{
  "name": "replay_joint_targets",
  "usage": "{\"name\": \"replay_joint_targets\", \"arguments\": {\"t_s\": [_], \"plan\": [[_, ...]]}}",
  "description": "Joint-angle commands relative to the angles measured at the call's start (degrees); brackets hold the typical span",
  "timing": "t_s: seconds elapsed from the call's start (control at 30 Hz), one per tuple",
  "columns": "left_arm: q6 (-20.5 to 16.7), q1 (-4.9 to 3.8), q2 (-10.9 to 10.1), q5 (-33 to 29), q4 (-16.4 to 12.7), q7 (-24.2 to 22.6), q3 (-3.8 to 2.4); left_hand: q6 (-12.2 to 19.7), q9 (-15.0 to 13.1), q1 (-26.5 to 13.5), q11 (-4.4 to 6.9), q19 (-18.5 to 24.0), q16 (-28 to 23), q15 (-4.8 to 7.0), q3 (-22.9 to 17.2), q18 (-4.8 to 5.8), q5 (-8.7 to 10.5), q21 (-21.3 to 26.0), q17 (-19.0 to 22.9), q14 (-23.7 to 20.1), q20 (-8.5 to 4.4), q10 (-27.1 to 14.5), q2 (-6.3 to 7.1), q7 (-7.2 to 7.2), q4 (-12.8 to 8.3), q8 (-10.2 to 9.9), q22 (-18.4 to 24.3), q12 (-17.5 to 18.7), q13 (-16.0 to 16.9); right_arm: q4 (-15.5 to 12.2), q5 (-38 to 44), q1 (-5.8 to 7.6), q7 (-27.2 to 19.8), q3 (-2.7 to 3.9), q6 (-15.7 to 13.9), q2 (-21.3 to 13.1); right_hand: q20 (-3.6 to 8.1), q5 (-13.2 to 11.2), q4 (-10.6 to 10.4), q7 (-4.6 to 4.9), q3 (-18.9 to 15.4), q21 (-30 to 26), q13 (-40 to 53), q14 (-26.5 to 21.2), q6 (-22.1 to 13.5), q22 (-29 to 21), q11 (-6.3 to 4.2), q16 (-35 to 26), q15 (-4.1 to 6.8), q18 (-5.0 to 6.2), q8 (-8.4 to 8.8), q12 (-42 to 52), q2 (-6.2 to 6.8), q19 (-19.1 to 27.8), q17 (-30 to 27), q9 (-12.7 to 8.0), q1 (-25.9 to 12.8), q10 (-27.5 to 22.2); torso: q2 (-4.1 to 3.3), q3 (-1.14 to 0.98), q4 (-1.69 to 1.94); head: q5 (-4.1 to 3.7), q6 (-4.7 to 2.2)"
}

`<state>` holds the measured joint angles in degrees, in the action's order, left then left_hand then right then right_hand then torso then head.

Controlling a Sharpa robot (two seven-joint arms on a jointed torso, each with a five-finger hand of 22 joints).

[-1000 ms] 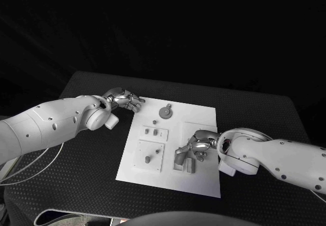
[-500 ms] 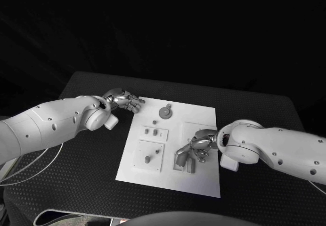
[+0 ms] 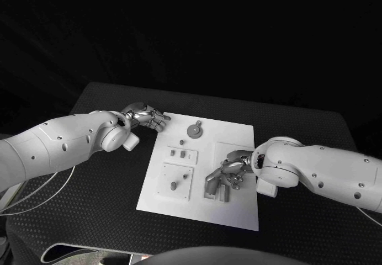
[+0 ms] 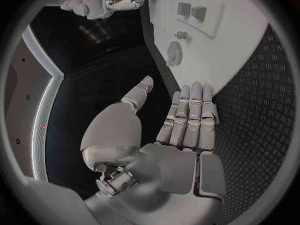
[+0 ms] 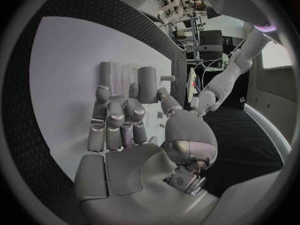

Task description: Assemble the parts on the task board

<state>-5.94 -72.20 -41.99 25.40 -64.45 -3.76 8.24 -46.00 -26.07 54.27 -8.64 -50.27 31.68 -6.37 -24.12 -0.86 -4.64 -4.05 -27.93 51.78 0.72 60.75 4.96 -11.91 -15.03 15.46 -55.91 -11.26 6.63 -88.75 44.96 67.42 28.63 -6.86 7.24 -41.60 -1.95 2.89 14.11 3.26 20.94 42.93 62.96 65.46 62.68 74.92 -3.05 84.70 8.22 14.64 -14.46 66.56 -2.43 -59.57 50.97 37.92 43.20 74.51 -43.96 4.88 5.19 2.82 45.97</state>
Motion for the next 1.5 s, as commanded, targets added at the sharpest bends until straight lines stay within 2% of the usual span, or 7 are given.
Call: {"name": "replay_joint_targets", "arguments": {"t_s": [0.03, 0.27, 0.47, 0.8, 1.03, 1.2, 1.5], "plan": [[1.0, -0.02, 0.0, 0.3, -0.1, -0.1, -0.03, 0.4, 0.1, -0.1, 0.02, 0.6, -0.3, -0.11, 0.1, -0.29, 0.31, 0.0, -0.1, -0.4, 0.03, -0.5, 0.21, 0.03, -0.3, -0.3, 0.1, 0.2, -0.1, 0.1, 0.9, 0.0, 0.8, -0.08, 3.6, 0.1, 0.0, 0.2, 2.7, 0.28, 2.4, -0.2, 0.0, -0.2, 0.0, 1.1, 0.22, -0.1, 0.23, 0.36, 0.01, 0.2, -1.88, 0.3, 0.1, 0.1, 1.9, -0.3, 0.0, -0.04, 0.03, 0.1, 0.13], [1.1, -0.03, 0.0, 0.3, -0.1, 0.0, -0.03, 0.4, 0.1, -0.1, 0.02, 0.6, -0.4, -0.11, 0.1, -0.29, 0.31, 0.0, -0.1, -0.4, 0.03, -0.5, 0.22, 0.03, -0.3, -0.2, 0.1, 0.2, -0.1, 0.3, 0.8, 0.0, 0.9, -0.24, 5.2, 0.1, -0.02, 0.2, 2.7, 0.3, 2.3, -0.2, -0.1, -0.3, 0.0, 1.1, 0.25, -0.1, 0.2, 0.36, 0.07, 0.1, -1.88, 0.4, 0.1, 0.0, 1.8, -0.4, -0.03, -0.01, -0.07, 0.23, 0.21], [1.2, -0.03, 0.0, 0.4, -0.1, 0.1, -0.02, 0.4, 0.1, -0.1, 0.02, 0.6, -0.4, -0.11, 0.1, -0.29, 0.31, 0.0, -0.2, -0.4, 0.03, -0.5, 0.22, 0.03, -0.3, -0.2, 0.1, 0.2, -0.1, 0.9, -0.8, 0.0, 1.1, -0.27, 6.2, 0.3, -0.03, 0.2, 2.7, 0.32, 2.3, -0.3, -0.1, -0.3, 0.0, 1.1, 0.26, -0.1, 0.18, 0.36, 0.09, 0.1, -1.87, 0.4, 0.1, 0.0, 1.8, -0.4, -0.02, -0.05, -0.02, 0.23, 0.2], [1.3, -0.03, 0.1, 0.4, 0.0, 0.1, -0.02, 0.4, 0.1, -0.1, 0.01, 0.6, -0.4, -0.12, 0.1, -0.29, 0.31, 0.0, -0.2, -0.4, 0.04, -0.5, 0.23, 0.03, -0.3, -0.2, 0.1, 0.2, -0.1, 1.2, -1.1, 0.0, 1.1, -0.34, 5.7, 0.9, -0.06, 0.2, 2.7, 0.35, 2.3, -0.3, -0.1, -0.4, -0.1, 1.1, 0.29, -0.1, 0.15, 0.36, 0.15, 0.0, -1.83, 0.5, 0.1, 0.0, 1.7, -0.6, -0.02, -0.08, -0.03, 0.37, 0.21], [1.4, -0.03, 0.2, 0.4, 0.0, 0.2, -0.02, 0.4, 0.1, -0.1, 0.01, 0.6, -0.4, -0.12, 0.1, -0.29, 0.32, 0.0, -0.2, -0.4, 0.04, -0.5, 0.22, 0.03, -0.3, -0.2, 0.1, 0.2, -0.1, 1.6, -0.6, -0.01, 1.0, -0.92, 4.9, 1.5, -0.11, 0.1, 2.6, 0.39, 2.2, -0.3, -0.2, -0.6, -0.1, 1.1, 0.34, -0.1, 0.1, 0.36, 0.22, -0.1, -1.56, 0.6, 0.1, 0.0, 1.5, -0.7, -0.02, -0.05, -0.04, 0.46, 0.33], [1.3, -0.03, 0.1, 0.5, 0.0, 0.2, -0.02, 0.4, 0.1, -0.1, 0.01, 0.6, -0.4, -0.12, 0.1, -0.29, 0.32, 0.0, -0.2, -0.4, 0.05, -0.5, 0.22, 0.03, -0.3, -0.2, 0.1, 0.2, -0.1, 1.7, 0.3, -0.01, 1.0, -1.0, 3.8, 1.6, -0.15, 0.1, 2.6, 0.43, 2.1, -0.3, -0.4, -0.7, -0.1, 1.1, 0.38, -0.1, 0.06, 0.36, 0.31, -0.3, -1.0, 0.6, 0.1, 0.0, 1.2, -0.9, -0.03, -0.05, 0.0, 0.48, 0.37], [1.4, -0.03, 0.1, 0.6, -0.1, 0.3, -0.02, 0.4, 0.1, -0.1, 0.0, 0.6, -0.5, -0.13, 0.1, -0.29, 0.32, 0.0, -0.3, -0.4, 0.05, -0.5, 0.21, 0.02, -0.3, -0.2, 0.1, 0.2, -0.1, 1.8, 0.9, -0.01, 1.0, -1.15, 4.4, 1.7, -0.2, 0.1, 2.6, 0.52, 2.1, -0.5, -1.0, -0.9, -0.3, 1.0, 0.46, -0.2, -0.01, 0.36, 0.52, -0.9, -0.13, 0.7, 0.1, -0.1, 0.8, -1.5, -0.02, -0.02, -0.05, 0.53, 0.4]]}}
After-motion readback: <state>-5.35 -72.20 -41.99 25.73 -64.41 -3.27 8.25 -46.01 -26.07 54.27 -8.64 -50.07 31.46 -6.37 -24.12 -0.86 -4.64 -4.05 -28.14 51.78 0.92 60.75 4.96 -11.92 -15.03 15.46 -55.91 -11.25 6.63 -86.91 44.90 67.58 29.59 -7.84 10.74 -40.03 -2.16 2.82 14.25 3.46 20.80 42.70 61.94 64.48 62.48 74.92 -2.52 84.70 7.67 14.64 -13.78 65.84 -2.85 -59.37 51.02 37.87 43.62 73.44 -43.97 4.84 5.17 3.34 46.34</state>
